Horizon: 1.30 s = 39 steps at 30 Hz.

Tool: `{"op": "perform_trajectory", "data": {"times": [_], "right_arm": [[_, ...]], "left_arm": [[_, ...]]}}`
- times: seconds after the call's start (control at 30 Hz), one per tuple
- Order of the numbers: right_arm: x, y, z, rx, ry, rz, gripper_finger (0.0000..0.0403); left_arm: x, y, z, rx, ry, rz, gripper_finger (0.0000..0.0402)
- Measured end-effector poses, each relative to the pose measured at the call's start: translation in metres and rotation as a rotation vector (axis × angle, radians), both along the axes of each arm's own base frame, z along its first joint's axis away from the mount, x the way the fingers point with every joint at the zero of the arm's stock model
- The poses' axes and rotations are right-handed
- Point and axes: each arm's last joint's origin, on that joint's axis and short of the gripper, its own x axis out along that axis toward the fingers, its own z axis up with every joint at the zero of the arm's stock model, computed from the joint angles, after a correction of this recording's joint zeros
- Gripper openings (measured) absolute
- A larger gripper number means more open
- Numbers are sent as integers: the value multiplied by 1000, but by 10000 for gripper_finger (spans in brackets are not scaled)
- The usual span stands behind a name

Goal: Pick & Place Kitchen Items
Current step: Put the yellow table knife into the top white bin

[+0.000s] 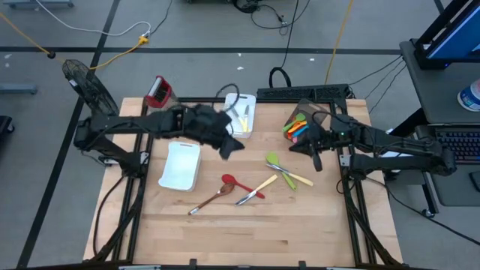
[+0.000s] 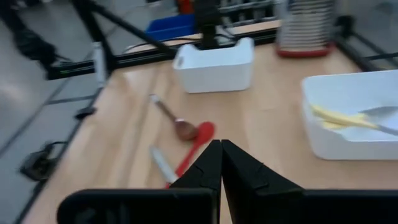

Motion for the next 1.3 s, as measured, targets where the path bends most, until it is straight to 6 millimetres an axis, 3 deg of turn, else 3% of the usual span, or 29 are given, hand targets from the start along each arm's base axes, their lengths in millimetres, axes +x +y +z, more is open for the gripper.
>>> {"op": "perform_trajectory", "data": {"times": [0.13,0.3,0.5,0.8,1.0,1.3], "right_arm": [[6,6,3,9,-42,79,3],[17,18,12,-13,-160,162,3],[33,30,6,-8,-155,227,3],[81,44,-12,-33,-24,278,3],[114,46,-3,-83,-15,288,4],[153,60,16,-230,65,286,4]], "left_arm": [[1,-17,-2,71,18,-4,83],[-11,-23,6,130,16,39,83],[-40,-26,33,241,-80,-7,81],[-83,-39,46,333,-60,4,81],[-118,-47,33,331,-127,-24,81],[-174,-51,-3,327,-220,11,81]]}}
